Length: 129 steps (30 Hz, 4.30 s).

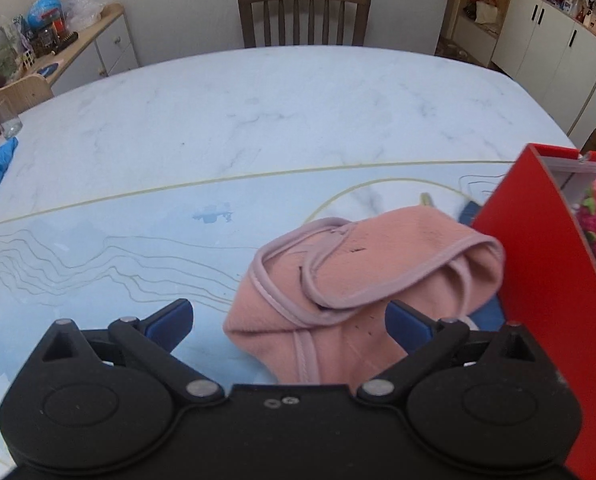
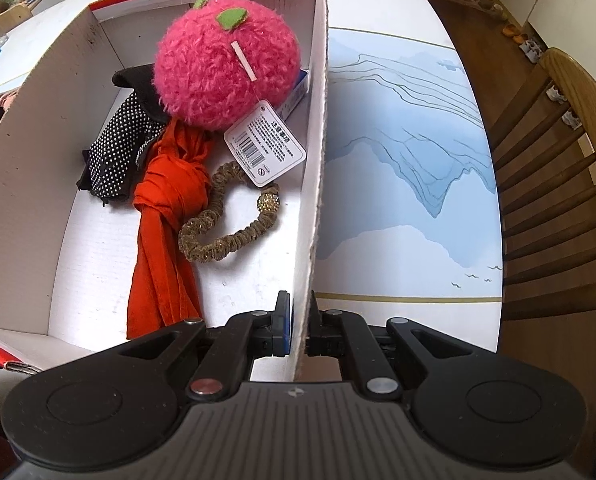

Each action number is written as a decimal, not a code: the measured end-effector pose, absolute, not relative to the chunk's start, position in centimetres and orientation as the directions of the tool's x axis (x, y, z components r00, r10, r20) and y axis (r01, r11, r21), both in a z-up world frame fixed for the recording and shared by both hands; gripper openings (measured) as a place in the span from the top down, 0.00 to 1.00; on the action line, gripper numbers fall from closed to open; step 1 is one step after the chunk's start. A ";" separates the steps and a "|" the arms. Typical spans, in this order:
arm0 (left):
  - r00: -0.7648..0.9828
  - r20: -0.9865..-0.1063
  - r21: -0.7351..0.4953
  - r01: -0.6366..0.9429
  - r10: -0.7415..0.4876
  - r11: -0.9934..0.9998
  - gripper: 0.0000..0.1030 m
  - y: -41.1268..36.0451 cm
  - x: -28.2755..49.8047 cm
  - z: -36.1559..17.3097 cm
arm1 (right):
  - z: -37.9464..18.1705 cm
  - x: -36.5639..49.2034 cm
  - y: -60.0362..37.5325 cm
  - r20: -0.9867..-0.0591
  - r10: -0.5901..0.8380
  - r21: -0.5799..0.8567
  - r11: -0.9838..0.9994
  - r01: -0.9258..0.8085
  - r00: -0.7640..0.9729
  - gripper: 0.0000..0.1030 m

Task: Organize objects
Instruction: 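Grasp the pink towel with the left gripper and lift it, then carry the pink towel with the left gripper into the box, then open the left gripper to drop the towel and withdraw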

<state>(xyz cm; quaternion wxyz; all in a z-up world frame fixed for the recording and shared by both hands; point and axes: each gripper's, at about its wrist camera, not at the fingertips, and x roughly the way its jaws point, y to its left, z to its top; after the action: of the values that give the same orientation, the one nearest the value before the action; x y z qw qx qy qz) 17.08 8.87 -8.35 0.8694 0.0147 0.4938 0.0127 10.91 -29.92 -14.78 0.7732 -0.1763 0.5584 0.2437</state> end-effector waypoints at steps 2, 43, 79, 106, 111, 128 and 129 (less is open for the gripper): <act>0.503 -0.864 0.037 -0.005 0.034 0.999 0.01 9.1 17.6 -8.9 | -14.7 10.8 -29.9 -0.950 0.175 -0.005 0.820 -0.572 0.259 0.95; 0.594 -0.803 0.061 -0.004 0.052 0.998 0.83 6.6 15.3 -2.0 | -14.5 11.0 -29.8 -0.939 0.199 0.004 0.821 -0.571 0.280 0.95; 0.644 -0.666 -0.017 0.492 -0.376 0.871 0.83 -7.5 7.5 8.1 | -14.3 11.0 -30.0 -0.932 0.232 0.020 0.800 -0.600 0.277 0.95; 0.426 -0.858 0.033 0.603 -0.287 0.797 0.82 -16.0 10.6 -4.8 | -14.4 11.1 -29.9 -0.934 0.236 0.020 0.785 -0.619 0.268 0.95; 0.383 -0.889 0.044 0.616 -0.249 0.787 0.82 -16.9 11.4 -7.0 | -14.3 11.0 -29.9 -0.934 0.230 0.010 0.781 -0.624 0.273 0.95; 0.324 -0.922 0.029 0.603 -0.212 0.797 0.77 -17.0 12.1 -9.8 | -14.0 10.8 -30.0 -0.933 0.230 0.008 0.785 -0.620 0.278 0.95; 0.325 -0.921 0.026 0.599 -0.213 0.800 0.76 -16.8 12.0 -9.6 | -13.9 10.8 -30.0 -0.932 0.230 0.008 0.785 -0.619 0.279 0.95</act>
<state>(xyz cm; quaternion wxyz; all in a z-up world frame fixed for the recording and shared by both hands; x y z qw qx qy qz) 12.03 -16.77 -9.62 0.7927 0.1851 0.5213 -0.2561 10.79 -29.97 -13.92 0.7787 -0.1820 0.5349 0.2727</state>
